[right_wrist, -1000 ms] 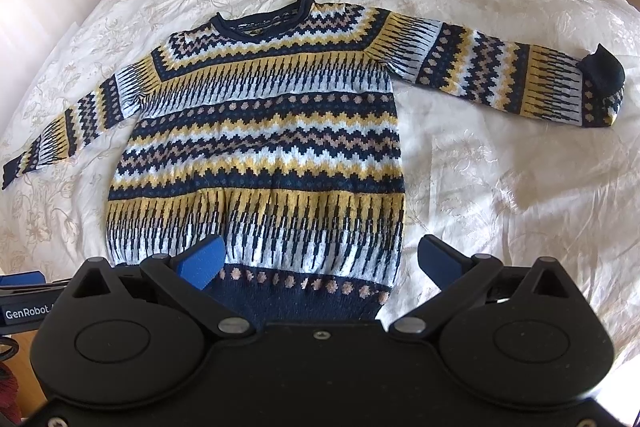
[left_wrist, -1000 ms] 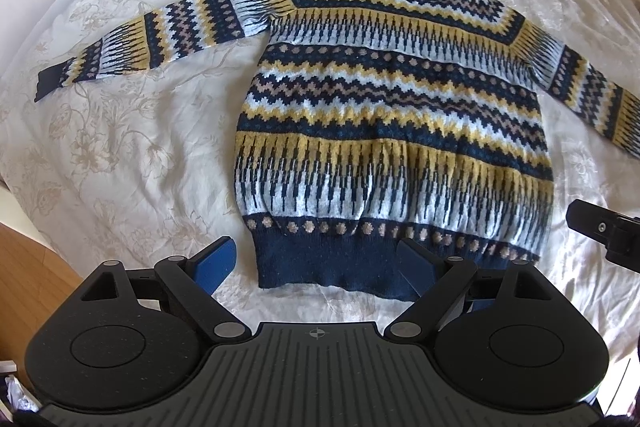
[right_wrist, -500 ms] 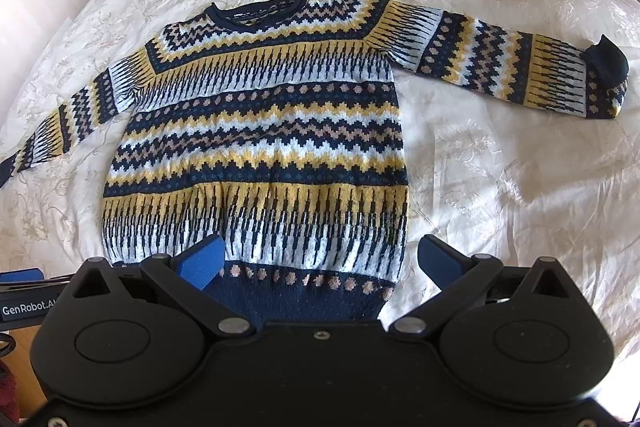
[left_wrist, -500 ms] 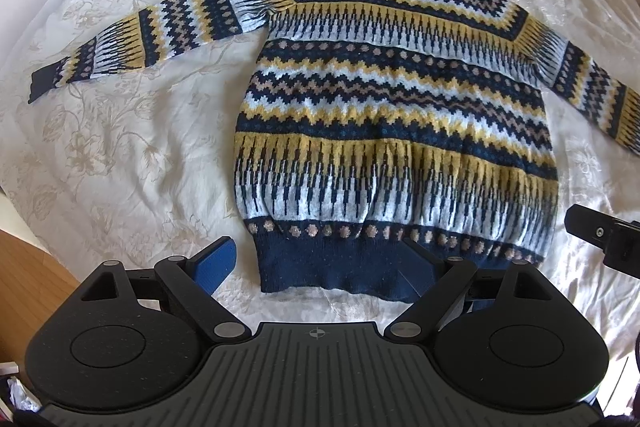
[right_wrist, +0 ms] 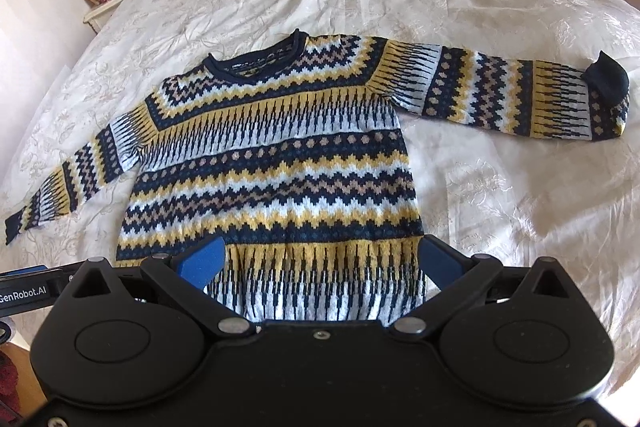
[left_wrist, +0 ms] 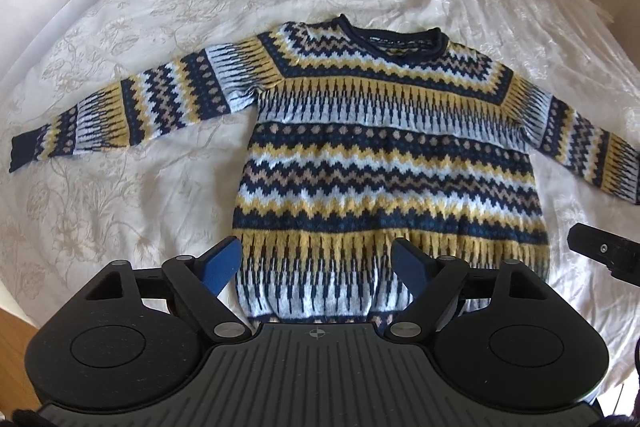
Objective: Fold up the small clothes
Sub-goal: 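Move the right gripper to the navy sleeve cuff and grasp it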
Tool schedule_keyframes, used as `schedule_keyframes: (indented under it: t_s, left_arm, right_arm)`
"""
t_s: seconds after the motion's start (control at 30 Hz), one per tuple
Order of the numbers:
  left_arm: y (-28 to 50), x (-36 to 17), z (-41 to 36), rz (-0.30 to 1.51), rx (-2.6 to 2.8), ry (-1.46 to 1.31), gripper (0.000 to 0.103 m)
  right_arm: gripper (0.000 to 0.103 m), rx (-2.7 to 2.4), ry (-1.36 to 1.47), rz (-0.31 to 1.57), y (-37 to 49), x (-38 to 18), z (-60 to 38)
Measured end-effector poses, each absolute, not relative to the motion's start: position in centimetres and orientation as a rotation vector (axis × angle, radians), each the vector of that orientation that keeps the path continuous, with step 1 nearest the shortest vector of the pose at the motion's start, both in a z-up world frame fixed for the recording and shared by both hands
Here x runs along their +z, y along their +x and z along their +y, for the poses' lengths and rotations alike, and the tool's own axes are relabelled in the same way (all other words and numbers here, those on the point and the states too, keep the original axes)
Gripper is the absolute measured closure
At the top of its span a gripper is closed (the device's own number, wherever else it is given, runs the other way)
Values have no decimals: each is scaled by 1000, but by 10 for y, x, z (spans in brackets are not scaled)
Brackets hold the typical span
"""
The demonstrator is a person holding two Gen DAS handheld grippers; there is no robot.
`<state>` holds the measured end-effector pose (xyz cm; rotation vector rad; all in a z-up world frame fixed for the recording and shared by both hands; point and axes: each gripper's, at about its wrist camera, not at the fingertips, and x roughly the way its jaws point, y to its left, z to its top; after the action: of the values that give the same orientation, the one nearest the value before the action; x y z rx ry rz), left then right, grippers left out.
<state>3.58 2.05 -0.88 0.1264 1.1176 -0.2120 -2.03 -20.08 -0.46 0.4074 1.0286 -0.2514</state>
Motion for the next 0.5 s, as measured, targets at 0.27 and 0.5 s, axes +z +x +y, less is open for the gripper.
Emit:
schedule_keyframes:
  t_s: [0.27,0.5]
  left_arm:
    - [72,-19,25,1104,-311,167,22]
    - [95,-39,35,1179,-382,132,22]
  right_arm:
    - [10,-384,363,1008,-5,-16,-203]
    - [18,-541,284,1007,7,-29,-232]
